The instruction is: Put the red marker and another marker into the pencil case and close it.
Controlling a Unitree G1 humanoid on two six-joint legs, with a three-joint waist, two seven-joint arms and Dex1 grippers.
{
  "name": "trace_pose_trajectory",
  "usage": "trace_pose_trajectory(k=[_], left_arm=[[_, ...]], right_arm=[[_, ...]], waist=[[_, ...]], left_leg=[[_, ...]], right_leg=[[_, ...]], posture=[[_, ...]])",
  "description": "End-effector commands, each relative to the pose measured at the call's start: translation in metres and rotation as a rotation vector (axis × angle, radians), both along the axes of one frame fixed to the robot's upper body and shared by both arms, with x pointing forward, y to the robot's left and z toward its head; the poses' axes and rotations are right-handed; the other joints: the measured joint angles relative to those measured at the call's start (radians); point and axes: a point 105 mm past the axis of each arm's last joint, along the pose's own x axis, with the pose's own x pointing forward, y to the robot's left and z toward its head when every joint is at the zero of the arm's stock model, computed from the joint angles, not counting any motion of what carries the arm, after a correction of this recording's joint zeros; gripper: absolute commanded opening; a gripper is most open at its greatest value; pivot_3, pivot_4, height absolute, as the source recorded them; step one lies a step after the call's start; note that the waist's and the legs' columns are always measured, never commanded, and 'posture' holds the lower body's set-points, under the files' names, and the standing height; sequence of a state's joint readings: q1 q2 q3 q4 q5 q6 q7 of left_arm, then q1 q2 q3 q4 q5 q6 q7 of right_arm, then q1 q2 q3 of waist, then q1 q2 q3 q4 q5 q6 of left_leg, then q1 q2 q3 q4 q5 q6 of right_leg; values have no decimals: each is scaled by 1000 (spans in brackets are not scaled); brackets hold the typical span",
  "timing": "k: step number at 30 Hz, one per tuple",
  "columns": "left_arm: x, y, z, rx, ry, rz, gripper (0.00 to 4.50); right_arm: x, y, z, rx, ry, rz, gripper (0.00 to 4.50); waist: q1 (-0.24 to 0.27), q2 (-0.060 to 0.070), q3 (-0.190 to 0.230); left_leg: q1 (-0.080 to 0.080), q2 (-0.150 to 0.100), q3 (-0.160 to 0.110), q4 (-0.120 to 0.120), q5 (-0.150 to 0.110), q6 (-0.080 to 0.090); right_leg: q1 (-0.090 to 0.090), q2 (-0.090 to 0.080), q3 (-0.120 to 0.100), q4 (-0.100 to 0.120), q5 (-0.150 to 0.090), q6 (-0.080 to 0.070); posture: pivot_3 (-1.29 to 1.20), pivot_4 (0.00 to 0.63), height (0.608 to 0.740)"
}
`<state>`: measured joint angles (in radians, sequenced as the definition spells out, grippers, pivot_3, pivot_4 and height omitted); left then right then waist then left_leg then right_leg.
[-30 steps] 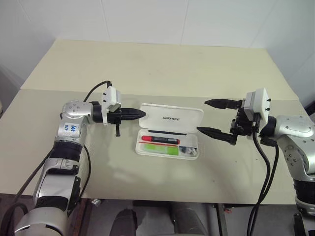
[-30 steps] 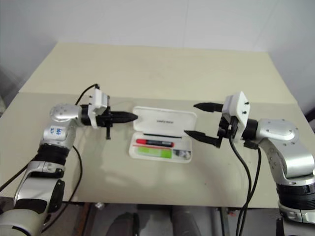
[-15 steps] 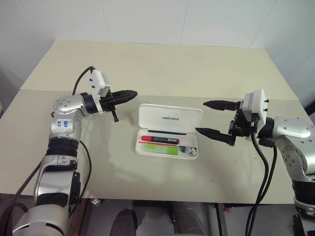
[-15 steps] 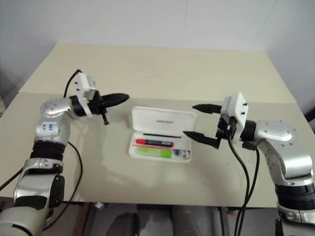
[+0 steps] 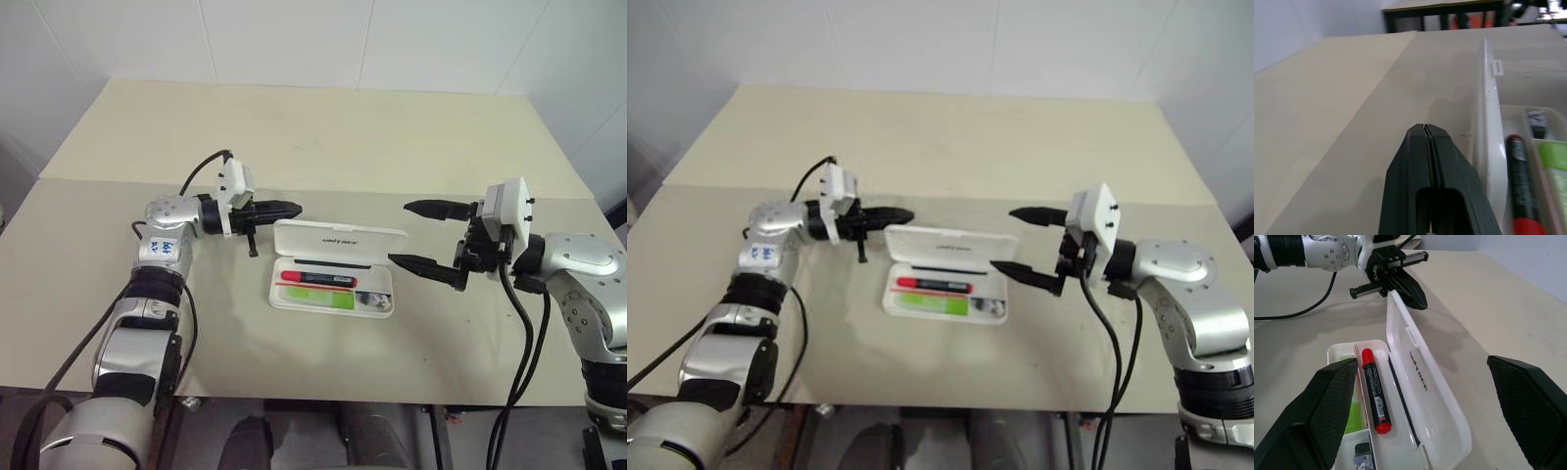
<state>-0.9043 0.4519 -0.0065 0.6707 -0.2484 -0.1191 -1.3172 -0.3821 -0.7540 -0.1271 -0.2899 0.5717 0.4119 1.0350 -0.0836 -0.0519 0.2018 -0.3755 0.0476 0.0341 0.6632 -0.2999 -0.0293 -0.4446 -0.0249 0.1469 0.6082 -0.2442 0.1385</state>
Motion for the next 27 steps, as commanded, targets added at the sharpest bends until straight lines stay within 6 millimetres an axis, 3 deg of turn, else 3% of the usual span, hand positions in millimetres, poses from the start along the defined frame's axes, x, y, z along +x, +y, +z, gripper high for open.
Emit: trace_pose_trajectory(k=[1, 6, 9, 17, 24, 27], left_arm=[[-23, -7, 1, 59, -4, -127, 44], [-48, -15, -27, 195, 82, -229, 44], [-50, -20, -51, 278, 120, -212, 44], [-50, -24, -78, 372, 177, -147, 44], [-47, -24, -73, 352, 186, -102, 44], [-47, -23, -54, 245, 151, -102, 44]], right_arm=[[-5, -1, 12, 13, -58, -3, 4500], [-4, 0, 10, 20, -56, -9, 4500], [-4, 2, 10, 32, -59, -11, 4500], [-8, 6, 6, 55, -54, -20, 4500], [-11, 9, 1, 67, -41, -16, 4500], [-10, 12, -1, 74, -38, -13, 4500]], waist=[[0, 0, 0], [1, 0, 0], [1, 0, 0], [1, 0, 0], [0, 0, 0], [-2, 0, 0]], left_leg=[[0, 0, 0, 0, 0, 0], [0, 0, 0, 0, 0, 0], [1, 0, 0, 1, 0, 0], [1, 0, 0, 1, 0, 0], [4, -1, 0, 1, 0, 0], [4, -1, 1, 1, 0, 0]], right_leg=[[0, 0, 0, 0, 0, 0], [0, 0, 1, 0, 0, 0], [0, 0, 1, 1, 0, 0], [0, 0, 2, 1, 0, 0], [3, 0, 2, 0, 0, 0], [3, 0, 3, 0, 0, 0]], posture=[[0, 150, 740], [0, 150, 740], [0, 150, 740], [0, 150, 740], [0, 150, 740], [0, 150, 740]])
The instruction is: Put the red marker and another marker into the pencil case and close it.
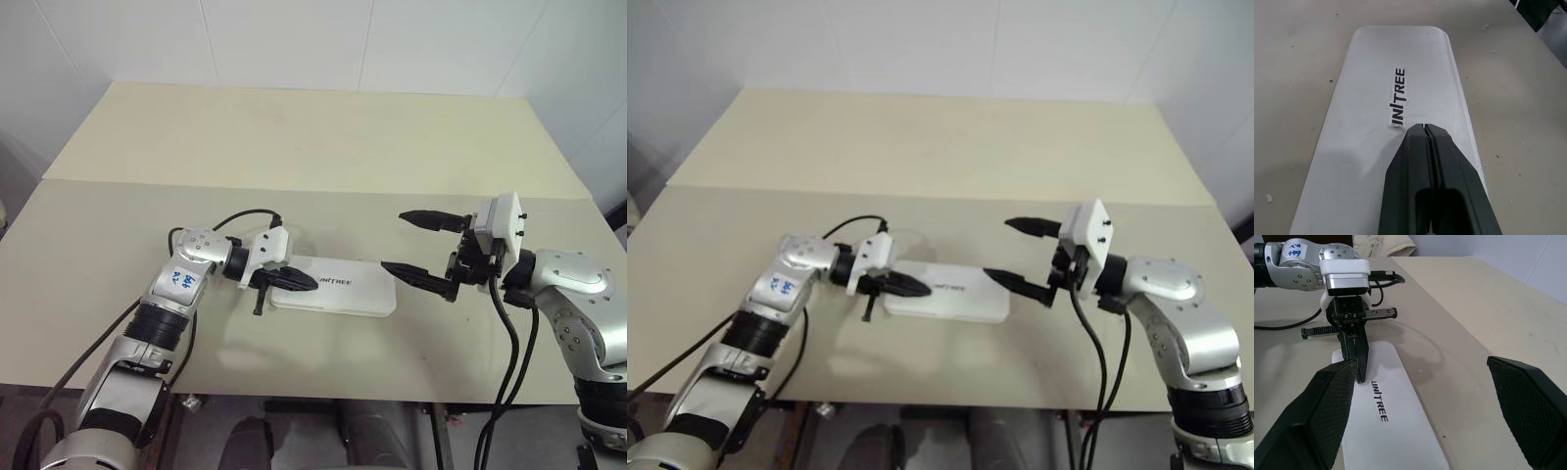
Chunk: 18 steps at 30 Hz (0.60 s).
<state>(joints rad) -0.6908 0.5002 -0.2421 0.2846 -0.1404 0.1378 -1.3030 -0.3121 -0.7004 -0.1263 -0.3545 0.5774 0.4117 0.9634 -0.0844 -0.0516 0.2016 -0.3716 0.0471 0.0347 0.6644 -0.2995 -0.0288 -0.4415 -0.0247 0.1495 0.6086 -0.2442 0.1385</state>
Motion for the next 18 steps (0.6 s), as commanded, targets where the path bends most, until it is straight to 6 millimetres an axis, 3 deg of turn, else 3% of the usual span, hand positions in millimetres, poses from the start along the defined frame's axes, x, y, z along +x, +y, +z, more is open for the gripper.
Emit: trace_pose_trajectory(k=[1, 7, 8, 10, 18], left_arm=[[0, 4, 22, -127, -28, 24, 44], [-4, 25, 66, -331, -100, 82, 44], [-3, 33, 74, -352, -126, 111, 216], [-1, 49, 85, -362, -159, 171, 611], [0, 101, 101, -304, -267, 344, 3390]], right_arm=[[-4, 4, 9, 17, -49, 13, 4500], [1, -4, 6, 10, -26, 17, 4500], [2, -6, 6, 6, -24, 17, 4500], [5, -11, 6, -9, -30, 9, 4500], [13, -43, -6, -118, -30, -41, 4500]], waist=[[-2, 0, 0], [0, 0, 0], [-1, 0, 0], [-2, 0, 0], [0, 0, 0]], left_leg=[[0, 0, 0, 0, 0, 0], [-1, 0, 0, 0, 0, 0], [-1, 0, 0, 0, 0, 0], [-1, 0, 0, -1, 0, 0], [-1, 0, 0, -2, 0, 0]], right_leg=[[0, 0, 0, 0, 0, 0], [-1, 0, 0, 0, 0, 1], [-1, 0, 0, 0, 0, 1], [-1, 0, 0, 0, 0, 1], [-1, 0, 0, -1, 0, 1]], posture=[[0, 150, 740], [0, 150, 740], [0, 150, 740], [0, 150, 740], [0, 150, 740]])
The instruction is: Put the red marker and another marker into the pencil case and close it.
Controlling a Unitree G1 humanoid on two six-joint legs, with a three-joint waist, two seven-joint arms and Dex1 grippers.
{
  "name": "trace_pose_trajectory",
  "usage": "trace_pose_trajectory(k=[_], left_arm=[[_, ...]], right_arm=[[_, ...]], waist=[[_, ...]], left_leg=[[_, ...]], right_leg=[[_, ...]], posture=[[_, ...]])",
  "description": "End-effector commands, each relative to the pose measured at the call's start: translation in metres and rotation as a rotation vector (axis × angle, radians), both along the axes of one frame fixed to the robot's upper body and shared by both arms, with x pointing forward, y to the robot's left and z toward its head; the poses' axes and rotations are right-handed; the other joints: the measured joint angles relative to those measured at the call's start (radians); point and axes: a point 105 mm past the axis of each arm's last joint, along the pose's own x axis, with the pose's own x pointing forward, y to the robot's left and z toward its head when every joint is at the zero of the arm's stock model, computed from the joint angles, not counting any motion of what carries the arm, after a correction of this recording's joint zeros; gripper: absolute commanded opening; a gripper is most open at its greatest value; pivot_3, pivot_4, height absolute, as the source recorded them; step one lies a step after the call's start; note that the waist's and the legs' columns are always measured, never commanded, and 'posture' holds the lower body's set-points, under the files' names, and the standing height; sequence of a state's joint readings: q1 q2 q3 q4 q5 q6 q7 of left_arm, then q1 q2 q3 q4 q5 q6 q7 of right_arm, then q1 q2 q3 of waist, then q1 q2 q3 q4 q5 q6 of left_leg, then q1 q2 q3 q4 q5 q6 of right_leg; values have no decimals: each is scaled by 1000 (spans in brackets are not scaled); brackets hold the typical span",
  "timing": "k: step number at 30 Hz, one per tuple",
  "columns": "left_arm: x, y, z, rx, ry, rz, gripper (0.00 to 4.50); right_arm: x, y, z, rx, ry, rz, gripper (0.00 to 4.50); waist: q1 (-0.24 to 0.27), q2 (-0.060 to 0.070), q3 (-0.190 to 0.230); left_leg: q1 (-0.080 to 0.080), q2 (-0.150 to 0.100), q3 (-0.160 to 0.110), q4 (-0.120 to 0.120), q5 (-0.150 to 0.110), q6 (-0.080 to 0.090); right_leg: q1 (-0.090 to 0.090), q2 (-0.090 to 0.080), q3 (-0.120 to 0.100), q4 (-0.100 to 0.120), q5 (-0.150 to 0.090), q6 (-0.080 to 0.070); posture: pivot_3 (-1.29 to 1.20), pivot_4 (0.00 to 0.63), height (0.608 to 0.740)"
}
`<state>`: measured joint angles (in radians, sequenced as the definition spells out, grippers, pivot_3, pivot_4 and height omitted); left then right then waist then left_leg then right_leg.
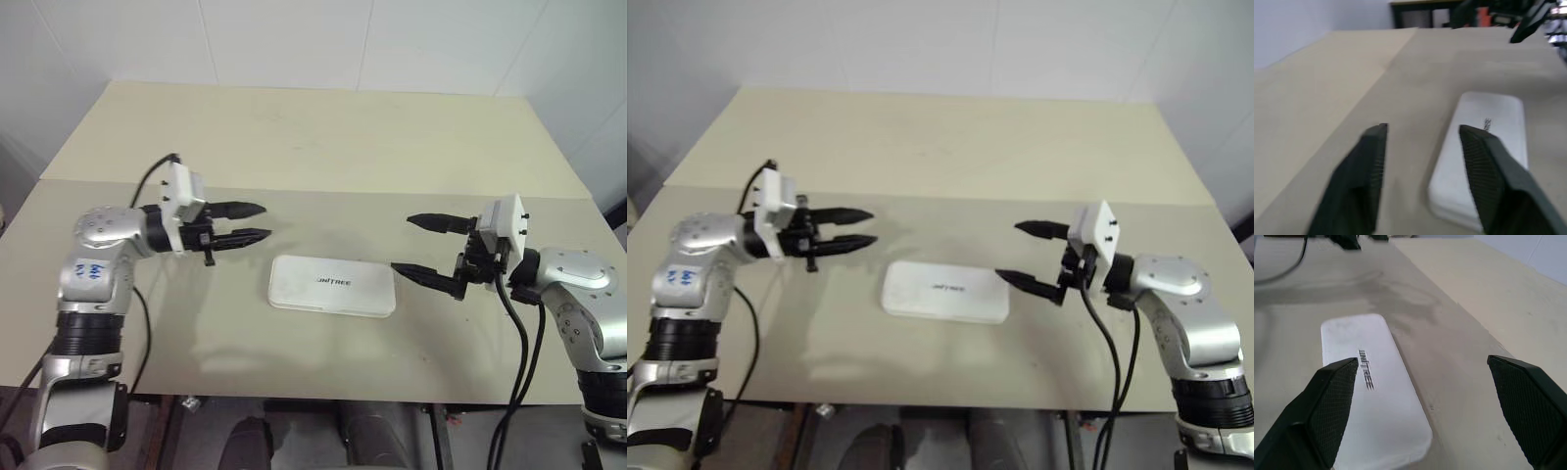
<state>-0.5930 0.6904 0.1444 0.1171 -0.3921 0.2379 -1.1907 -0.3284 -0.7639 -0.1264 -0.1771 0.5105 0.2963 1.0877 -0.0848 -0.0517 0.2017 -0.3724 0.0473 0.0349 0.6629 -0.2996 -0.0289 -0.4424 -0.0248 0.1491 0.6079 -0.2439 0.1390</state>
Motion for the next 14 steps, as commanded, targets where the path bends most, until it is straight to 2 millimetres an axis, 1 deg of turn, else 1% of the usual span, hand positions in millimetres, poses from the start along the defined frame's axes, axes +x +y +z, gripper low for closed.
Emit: trace_pose_trajectory(k=[1, 3, 4, 6, 8, 11, 14], left_arm=[[-1, 20, 15, 13, -65, 53, 3660], [0, 30, 13, 21, -55, 73, 4313], [-1, 32, 11, 31, -44, 68, 4487], [-8, 34, 2, 52, 2, 36, 4487], [-11, 37, -5, 75, 12, 35, 4487], [-13, 39, -6, 63, 20, 56, 4487], [-18, 45, -11, 84, 22, 76, 4487]], right_arm=[[2, -20, 7, -31, -48, -34, 4500], [5, -30, 8, -48, -57, -63, 4500], [6, -33, 9, -53, -59, -72, 4500], [8, -39, 8, -63, -62, -88, 4500], [8, -43, 6, -66, -64, -95, 4500], [8, -44, 7, -55, -62, -99, 4500], [11, -42, 8, -62, -68, -90, 4500]], waist=[[1, 0, 0], [0, 0, 0], [0, 0, 0], [-1, 0, 0], [-4, 0, 0], [-5, 0, 0], [-5, 0, 0]], left_leg=[[0, 0, 0, 0, 0, 0], [0, 0, 0, 0, 0, 0], [0, 0, 0, 0, 0, 0], [0, 0, 0, 0, 0, 0], [0, 0, 1, 0, 0, 0], [1, 0, 1, -1, 0, 0], [1, 1, 1, -1, 0, 0]], right_leg=[[0, 0, 0, 0, 0, 0], [0, 0, 0, -1, 0, 0], [0, 0, 0, 0, 0, 0], [0, 0, 0, -1, 0, 0], [0, 0, 0, -1, 0, -1], [0, 0, 0, -1, 0, -1], [0, 0, 0, 0, 0, -1]], posture=[[0, 150, 740], [0, 150, 740], [0, 150, 740], [0, 150, 740], [0, 150, 740], [0, 150, 740], [0, 150, 740]])
